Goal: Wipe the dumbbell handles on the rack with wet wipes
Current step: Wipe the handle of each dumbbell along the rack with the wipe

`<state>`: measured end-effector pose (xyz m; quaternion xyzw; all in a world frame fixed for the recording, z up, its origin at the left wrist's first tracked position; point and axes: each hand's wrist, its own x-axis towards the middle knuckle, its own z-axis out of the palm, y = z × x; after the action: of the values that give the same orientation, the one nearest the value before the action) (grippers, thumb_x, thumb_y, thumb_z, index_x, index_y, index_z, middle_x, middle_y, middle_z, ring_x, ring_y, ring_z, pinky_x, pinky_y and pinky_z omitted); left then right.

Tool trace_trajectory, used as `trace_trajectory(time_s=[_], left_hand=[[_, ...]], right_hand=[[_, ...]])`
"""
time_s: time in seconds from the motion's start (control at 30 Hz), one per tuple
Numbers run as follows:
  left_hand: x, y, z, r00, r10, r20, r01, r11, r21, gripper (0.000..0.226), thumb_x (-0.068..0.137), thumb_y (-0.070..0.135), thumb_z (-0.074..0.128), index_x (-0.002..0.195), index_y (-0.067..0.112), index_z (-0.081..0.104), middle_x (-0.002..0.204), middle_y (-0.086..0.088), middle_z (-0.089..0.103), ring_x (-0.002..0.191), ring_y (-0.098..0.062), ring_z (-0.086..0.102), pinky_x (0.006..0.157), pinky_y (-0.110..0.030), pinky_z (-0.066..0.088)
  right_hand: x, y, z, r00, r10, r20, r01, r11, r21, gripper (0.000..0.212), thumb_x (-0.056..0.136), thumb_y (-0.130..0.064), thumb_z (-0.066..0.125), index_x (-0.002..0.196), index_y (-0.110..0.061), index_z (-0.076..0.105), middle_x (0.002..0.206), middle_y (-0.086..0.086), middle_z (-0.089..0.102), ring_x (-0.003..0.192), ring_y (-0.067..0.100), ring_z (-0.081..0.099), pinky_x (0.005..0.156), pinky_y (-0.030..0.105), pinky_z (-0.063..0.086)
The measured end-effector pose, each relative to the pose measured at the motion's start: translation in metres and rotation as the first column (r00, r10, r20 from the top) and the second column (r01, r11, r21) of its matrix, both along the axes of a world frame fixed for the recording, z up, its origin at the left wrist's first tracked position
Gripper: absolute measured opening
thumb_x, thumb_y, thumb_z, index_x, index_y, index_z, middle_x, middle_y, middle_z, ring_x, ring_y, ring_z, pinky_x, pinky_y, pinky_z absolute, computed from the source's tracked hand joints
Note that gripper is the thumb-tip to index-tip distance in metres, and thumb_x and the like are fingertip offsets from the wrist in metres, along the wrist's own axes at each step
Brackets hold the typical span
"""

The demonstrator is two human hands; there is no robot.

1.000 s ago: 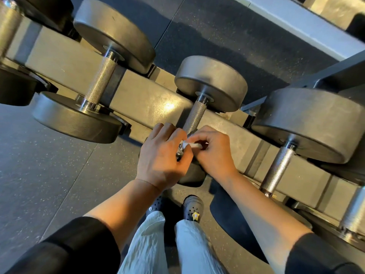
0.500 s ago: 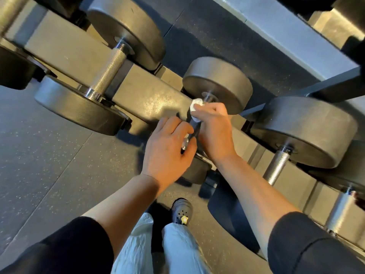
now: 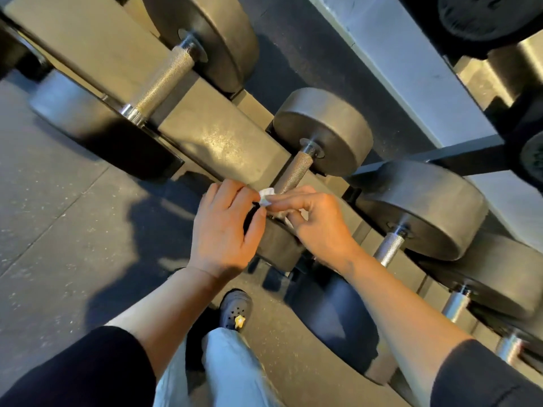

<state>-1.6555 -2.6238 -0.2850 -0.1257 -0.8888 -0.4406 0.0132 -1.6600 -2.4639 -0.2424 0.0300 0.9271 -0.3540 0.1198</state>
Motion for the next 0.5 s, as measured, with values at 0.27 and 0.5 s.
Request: trace_trajectory(time_s=[0.27,0.5], left_hand=[[0.000,-0.001,-0.001,0.999,0.012,0.042,-0.015,0.997,0.075,0.034,0.091,0.037,0.039,0.098,0.013,0.063,0.093,-0.004,0.054,0.084,-0.016,0.044,0.072,-0.029,0.035],[-0.001,0.000,-0.006,1.000,0.004,0.029,-0.006,0.996,0.084,0.036,0.091,0.036,0.042,0.102,0.009,0.064,0.093,-0.007,0.056,0.083,-0.020,0.048,0.073,-0.030,0.037]], right_hand=[[-0.045,-0.003,-0.013,0.966,0.190,-0.176,-0.093,0.888,0.451,0.036,0.078,0.002,0.047,0.104,-0.006,0.071,0.120,0.016,0.062,0.123,0.030,0.050,0.112,0.036,0.027],[-0.031,-0.009,-0.017,0.929,0.292,-0.226,-0.178,0.890,0.421,0.029,0.072,0.002,0.055,0.093,-0.004,0.073,0.099,0.010,0.072,0.102,0.024,0.065,0.108,0.040,0.027]])
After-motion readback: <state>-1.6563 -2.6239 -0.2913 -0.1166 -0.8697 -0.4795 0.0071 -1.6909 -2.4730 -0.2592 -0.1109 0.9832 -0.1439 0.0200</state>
